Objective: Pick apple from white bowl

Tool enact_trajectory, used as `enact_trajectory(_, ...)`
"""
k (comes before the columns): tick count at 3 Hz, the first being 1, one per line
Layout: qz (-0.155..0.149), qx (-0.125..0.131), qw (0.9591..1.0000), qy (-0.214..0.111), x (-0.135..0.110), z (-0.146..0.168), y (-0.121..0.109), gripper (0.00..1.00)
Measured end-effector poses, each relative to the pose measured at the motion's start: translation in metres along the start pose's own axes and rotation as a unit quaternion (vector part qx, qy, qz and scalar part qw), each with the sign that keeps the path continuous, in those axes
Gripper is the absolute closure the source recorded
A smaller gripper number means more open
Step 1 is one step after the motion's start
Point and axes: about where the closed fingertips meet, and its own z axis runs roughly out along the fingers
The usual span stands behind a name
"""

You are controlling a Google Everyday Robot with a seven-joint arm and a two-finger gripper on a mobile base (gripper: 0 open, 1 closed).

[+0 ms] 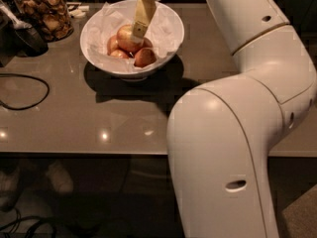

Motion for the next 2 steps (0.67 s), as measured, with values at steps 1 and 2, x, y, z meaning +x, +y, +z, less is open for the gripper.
enact_trajectory(1,0.001,-0.008,1.0,0.001,-0.0013,0.0081,0.0006,0.13)
enact_trajectory(2,0.002,-0.015,0.9999,0.002,-0.0019,0.0147,0.0013,0.13)
